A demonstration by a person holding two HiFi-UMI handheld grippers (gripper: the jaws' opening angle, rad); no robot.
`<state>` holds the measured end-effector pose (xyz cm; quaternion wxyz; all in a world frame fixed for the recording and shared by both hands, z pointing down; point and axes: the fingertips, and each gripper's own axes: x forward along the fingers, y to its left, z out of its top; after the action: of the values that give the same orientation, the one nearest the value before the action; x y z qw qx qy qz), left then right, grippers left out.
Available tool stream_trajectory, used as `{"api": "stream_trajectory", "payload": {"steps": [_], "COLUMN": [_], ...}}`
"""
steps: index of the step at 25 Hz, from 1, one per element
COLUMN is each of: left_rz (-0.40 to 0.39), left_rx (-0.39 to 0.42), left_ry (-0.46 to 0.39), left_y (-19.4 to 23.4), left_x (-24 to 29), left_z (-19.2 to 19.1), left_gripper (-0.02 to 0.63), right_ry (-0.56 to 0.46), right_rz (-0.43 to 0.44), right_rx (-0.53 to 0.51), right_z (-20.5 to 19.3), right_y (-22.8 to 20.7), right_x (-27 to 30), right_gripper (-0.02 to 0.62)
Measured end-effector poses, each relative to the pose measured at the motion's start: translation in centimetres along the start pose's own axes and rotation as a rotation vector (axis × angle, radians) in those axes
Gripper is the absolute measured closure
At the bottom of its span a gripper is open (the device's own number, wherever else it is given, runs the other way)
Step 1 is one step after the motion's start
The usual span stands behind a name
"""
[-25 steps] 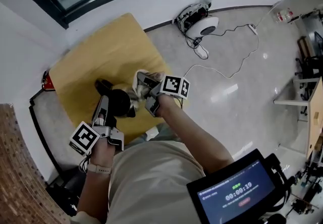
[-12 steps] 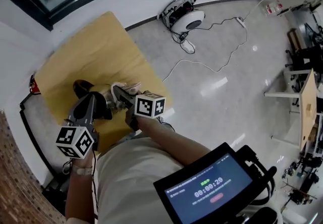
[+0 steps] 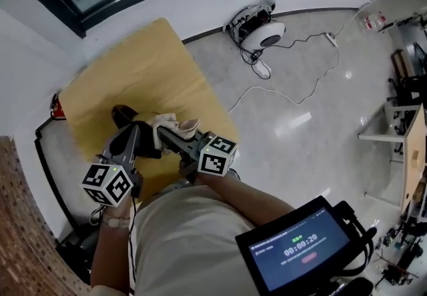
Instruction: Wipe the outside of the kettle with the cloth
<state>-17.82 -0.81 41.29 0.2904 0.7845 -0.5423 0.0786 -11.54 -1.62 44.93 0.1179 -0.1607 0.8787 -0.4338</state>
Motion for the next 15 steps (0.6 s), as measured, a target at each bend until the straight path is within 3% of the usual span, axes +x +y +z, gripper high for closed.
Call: {"api": "stream_trajectory", "payload": {"steps": [1, 2, 4, 5, 6, 9, 11, 13, 15], "left_rz": [0.007, 0.015, 0.018, 0.013, 0.002, -0.076, -0.104, -0.104, -0.124], "left_rx": [0.004, 0.011, 0.025, 0.035, 0.044, 0.007, 0.026, 0.177, 0.412], "left_ry": [-0.002, -0.004, -0.005, -0.002, 0.005, 0.026, -0.026, -0.064, 0.013], "left_y": [0.1, 0.2, -0.1, -0.4, -0.6, -0.5, 0.2, 0.6, 0.5], "left_x": [0.0, 0.0, 0.2, 0.2, 0.0, -0.4, -0.4, 0.3, 2.5], "left_z": [0.0, 0.1, 0.1, 0.0, -0.2, 0.1, 2.4, 5.4, 6.5], "left_gripper": [0.617, 0.617, 0.617, 0.617, 0.617, 0.617, 0.617, 0.617, 0.617], "right_ry": [-0.005, 0.025, 0.185, 0.276, 0.35, 0.608, 0.85, 1.031, 1.051], "right_rz": [-0.027, -0.142, -0.423, -0.471, -0.435, -0.137, 0.0, 0.059, 0.111], "right_rx": [-0.022, 0.026, 0.252, 0.346, 0.358, 0.079, 0.028, 0.012, -0.021], "right_z": [-0.4, -2.0, -6.7, -8.3, -8.6, -7.2, -9.5, -12.8, -14.8], "right_y": [-0.8, -3.9, -11.6, -13.0, -12.2, -3.7, 0.2, 2.0, 3.7], "right_x": [0.0, -0.5, -2.5, -3.3, -3.7, -4.3, -6.1, -6.9, -5.0], "right_gripper": [0.525, 0.525, 0.526, 0.526, 0.525, 0.525, 0.525, 0.525, 0.525]}}
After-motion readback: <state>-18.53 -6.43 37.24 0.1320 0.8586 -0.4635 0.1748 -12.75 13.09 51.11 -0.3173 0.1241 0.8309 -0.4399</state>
